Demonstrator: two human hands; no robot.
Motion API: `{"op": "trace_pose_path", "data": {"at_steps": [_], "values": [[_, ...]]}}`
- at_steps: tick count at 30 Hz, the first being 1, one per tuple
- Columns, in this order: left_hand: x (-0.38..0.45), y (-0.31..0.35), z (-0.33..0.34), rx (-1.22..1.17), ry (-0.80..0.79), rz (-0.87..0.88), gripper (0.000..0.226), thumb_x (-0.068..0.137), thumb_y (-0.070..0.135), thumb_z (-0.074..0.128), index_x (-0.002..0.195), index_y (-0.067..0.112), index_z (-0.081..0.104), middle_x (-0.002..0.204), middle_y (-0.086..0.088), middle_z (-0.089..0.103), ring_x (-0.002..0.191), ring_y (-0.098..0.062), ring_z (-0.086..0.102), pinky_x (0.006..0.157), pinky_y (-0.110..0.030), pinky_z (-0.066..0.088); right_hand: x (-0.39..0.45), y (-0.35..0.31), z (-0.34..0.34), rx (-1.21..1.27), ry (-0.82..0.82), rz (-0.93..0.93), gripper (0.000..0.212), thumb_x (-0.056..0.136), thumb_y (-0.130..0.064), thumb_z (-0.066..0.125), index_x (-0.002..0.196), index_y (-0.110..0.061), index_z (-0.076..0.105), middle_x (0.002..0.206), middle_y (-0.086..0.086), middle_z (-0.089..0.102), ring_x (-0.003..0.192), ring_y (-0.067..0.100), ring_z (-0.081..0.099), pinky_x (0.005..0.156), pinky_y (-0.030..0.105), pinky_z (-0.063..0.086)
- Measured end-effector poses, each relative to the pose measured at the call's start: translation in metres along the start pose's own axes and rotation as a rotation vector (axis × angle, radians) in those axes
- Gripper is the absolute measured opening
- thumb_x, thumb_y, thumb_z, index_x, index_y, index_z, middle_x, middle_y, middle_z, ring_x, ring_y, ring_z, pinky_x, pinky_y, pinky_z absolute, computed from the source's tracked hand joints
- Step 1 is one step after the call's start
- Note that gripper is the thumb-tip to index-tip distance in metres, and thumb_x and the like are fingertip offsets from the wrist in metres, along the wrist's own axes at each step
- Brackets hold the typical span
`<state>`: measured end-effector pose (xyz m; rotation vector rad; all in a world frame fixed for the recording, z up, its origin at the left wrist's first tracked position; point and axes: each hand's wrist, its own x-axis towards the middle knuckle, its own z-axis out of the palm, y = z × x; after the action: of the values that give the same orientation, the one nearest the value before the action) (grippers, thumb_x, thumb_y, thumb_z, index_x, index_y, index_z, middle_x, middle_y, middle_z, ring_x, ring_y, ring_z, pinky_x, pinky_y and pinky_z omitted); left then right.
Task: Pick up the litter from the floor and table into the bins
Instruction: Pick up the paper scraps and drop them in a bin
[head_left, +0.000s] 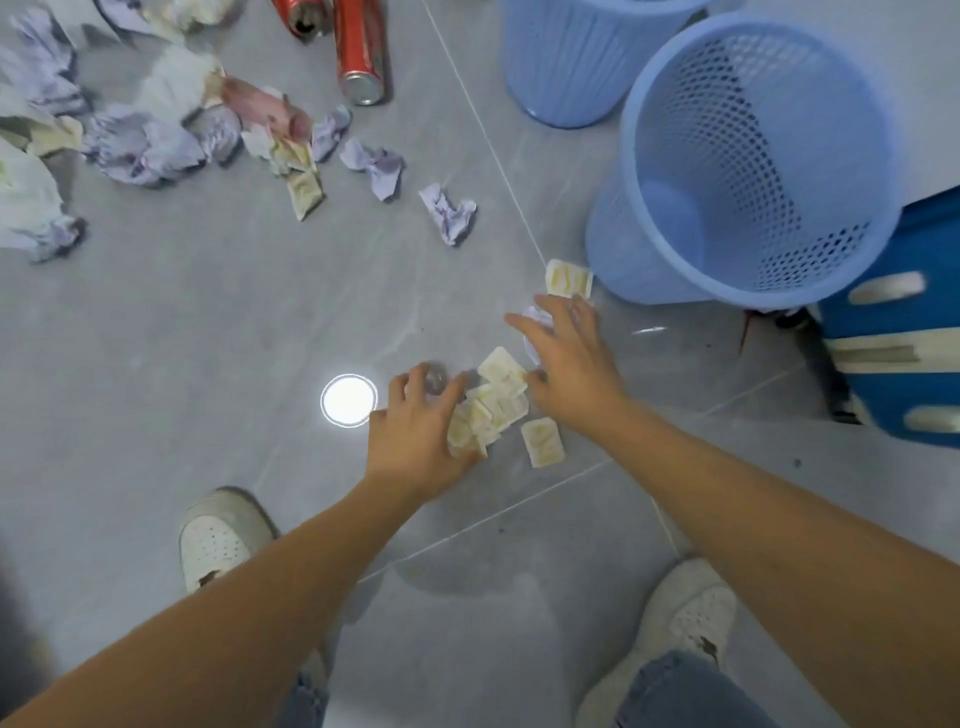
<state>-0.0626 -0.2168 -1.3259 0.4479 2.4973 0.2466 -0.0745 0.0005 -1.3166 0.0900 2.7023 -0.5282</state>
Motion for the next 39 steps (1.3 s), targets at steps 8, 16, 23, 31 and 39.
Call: {"op": "trace_pose_path", "data": {"at_steps": [8, 16, 23, 31, 39], "values": [[0.004, -0.002, 0.024, 0.252, 0.041, 0.112, 0.087, 0.066, 0.059, 0.076, 0.144, 0.036, 0.046, 0.142, -0.01, 0.048, 0.128, -0.034, 0.047, 0.084, -0.048, 0.043, -0.016, -0.003, 0.037, -0.137, -0.132, 0.049, 0.074, 0.073, -0.034, 0.07, 0.14, -0.039, 0.038, 0.156, 0.003, 0.025, 0.148, 0.044, 0.013, 0.092, 0.056, 0.05], [0.008, -0.014, 0.022, 0.199, -0.042, 0.135, 0.051, 0.075, 0.019, 0.078, 0.123, 0.023, 0.059, 0.123, -0.013, 0.051, 0.104, -0.035, 0.052, 0.055, -0.036, 0.047, -0.022, -0.022, 0.056, -0.246, -0.162, 0.012, 0.059, 0.072, -0.031, 0.081, 0.12, -0.033, 0.048, 0.139, 0.004, 0.038, 0.132, 0.035, 0.035, 0.073, 0.044, 0.052], [0.02, -0.017, 0.029, 0.137, -0.069, 0.179, 0.039, 0.095, 0.032, 0.061, 0.132, 0.022, 0.051, 0.132, -0.004, 0.042, 0.116, -0.027, 0.043, 0.053, -0.033, 0.04, -0.021, -0.009, 0.064, -0.101, -0.072, -0.05, 0.029, 0.089, -0.013, 0.066, 0.114, -0.022, 0.055, 0.117, 0.002, 0.051, 0.109, 0.032, 0.044, 0.06, 0.04, 0.05], [0.019, -0.025, 0.007, -0.081, 0.063, 0.151, 0.023, 0.09, 0.032, 0.067, 0.105, 0.016, 0.059, 0.108, 0.001, 0.049, 0.099, -0.026, 0.05, 0.053, -0.032, 0.037, -0.038, 0.01, 0.041, 0.03, 0.017, -0.027, 0.021, 0.083, -0.012, 0.066, 0.105, -0.014, 0.067, 0.105, 0.004, 0.063, 0.101, 0.033, 0.051, 0.076, 0.043, 0.051], [-0.012, 0.022, -0.108, -0.314, 0.283, 0.236, 0.016, 0.087, 0.022, 0.068, 0.091, 0.022, 0.052, 0.091, 0.011, 0.04, 0.079, -0.015, 0.044, 0.054, -0.029, 0.04, -0.085, -0.016, -0.065, 0.265, 0.32, 0.118, 0.027, 0.07, -0.006, 0.07, 0.095, -0.018, 0.067, 0.089, -0.009, 0.057, 0.082, 0.022, 0.047, 0.072, 0.03, 0.044]]}}
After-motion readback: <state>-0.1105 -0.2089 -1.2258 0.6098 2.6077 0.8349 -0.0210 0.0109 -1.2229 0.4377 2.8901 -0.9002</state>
